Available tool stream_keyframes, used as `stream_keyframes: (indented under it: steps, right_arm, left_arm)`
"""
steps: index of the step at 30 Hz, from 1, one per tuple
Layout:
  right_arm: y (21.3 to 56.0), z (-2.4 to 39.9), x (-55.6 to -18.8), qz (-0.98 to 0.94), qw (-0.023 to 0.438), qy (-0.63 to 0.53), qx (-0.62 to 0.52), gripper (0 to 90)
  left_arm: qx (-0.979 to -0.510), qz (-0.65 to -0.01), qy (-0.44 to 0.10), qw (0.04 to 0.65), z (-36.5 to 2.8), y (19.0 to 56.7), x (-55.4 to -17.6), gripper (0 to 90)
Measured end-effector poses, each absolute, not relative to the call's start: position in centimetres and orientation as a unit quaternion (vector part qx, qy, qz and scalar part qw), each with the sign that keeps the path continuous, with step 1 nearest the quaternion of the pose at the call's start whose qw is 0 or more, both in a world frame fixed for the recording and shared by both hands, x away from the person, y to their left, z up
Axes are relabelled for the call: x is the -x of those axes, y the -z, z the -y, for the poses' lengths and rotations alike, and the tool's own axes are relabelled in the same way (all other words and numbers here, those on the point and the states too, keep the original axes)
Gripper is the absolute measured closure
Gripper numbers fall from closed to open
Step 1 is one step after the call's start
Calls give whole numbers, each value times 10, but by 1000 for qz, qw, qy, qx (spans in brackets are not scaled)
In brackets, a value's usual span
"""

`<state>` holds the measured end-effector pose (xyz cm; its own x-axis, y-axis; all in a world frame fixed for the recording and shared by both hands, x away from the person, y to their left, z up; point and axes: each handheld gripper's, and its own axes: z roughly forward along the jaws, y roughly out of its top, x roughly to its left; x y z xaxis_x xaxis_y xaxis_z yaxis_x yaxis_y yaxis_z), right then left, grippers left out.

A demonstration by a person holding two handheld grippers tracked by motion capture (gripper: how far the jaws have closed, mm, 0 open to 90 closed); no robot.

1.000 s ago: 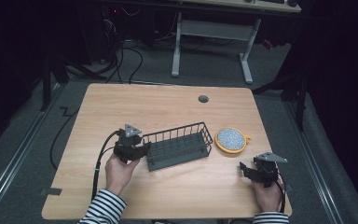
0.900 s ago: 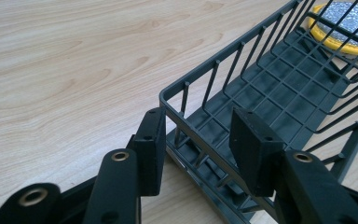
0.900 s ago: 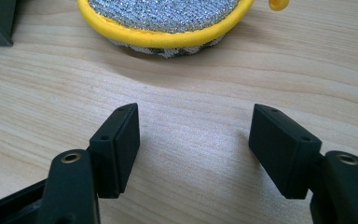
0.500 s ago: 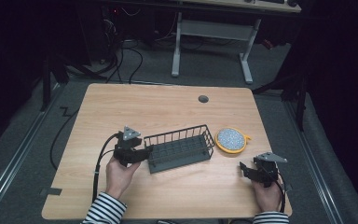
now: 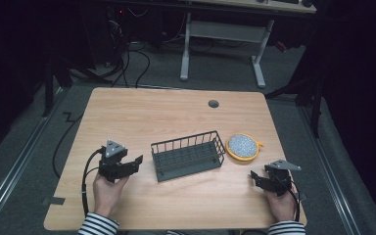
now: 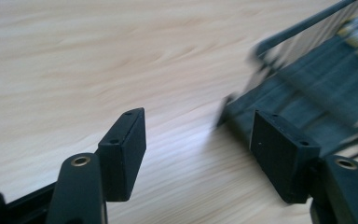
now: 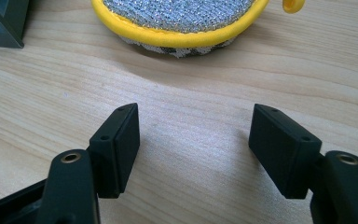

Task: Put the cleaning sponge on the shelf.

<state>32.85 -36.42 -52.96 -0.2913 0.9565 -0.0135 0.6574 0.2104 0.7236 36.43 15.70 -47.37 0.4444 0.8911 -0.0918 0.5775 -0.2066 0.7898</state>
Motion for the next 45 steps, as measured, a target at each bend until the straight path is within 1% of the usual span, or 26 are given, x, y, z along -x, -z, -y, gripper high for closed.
stream_keyframes:
  steps: [1, 4, 7, 9, 10, 13, 15, 19, 22, 24, 26, 30, 31, 35, 42, 45]
  right_arm:
    - [530, 364, -329, -740, 239, -313, -545, 338]
    - [530, 364, -329, -740, 239, -313, -545, 338]
    - [529, 365, -329, -737, 238, -315, -548, 348]
    - [529, 365, -329, -736, 238, -315, -551, 350]
    - [529, 364, -329, -731, 239, -314, -557, 371]
    - [528, 364, -330, -727, 237, -313, -563, 398]
    - [527, 366, -331, -726, 233, -314, -566, 414]
    - [524, 366, -334, -730, 223, -304, -570, 414]
    - [524, 367, -335, -730, 220, -305, -571, 423]
    - [523, 370, -335, -724, 213, -310, -578, 411]
    - [523, 371, -335, -719, 212, -309, -585, 406]
    - [521, 373, -335, -711, 195, -313, -598, 410]
    - [516, 374, -337, -707, 188, -319, -603, 422]
    - [506, 375, -339, -698, 187, -334, -605, 434]
    - [483, 372, -360, -707, 180, -304, -612, 447]
    - [479, 371, -365, -709, 172, -297, -616, 447]
  left_arm:
    - [-751, -489, -197, 397, -157, 474, -364, 367]
    - [-746, -514, -198, 375, -169, 492, -368, 362]
    - [-743, -533, -209, 346, -177, 509, -372, 357]
    - [-744, -536, -213, 337, -179, 513, -373, 356]
    - [-746, -535, -218, 330, -179, 514, -373, 354]
    - [-749, -531, -247, 310, -178, 518, -375, 350]
    - [-748, -530, -254, 307, -177, 520, -376, 347]
    - [-750, -531, -257, 299, -176, 527, -378, 343]
    - [-751, -533, -251, 298, -177, 530, -379, 337]
    - [-741, -543, -235, 318, -183, 533, -379, 338]
    - [-734, -543, -237, 332, -186, 536, -376, 341]
    - [-732, -546, -239, 330, -185, 536, -374, 332]
    - [-728, -550, -242, 329, -185, 536, -374, 330]
    - [-728, -551, -241, 329, -185, 537, -375, 328]
    - [-727, -552, -241, 329, -185, 537, -375, 325]
    - [-726, -553, -242, 329, -185, 537, -375, 332]
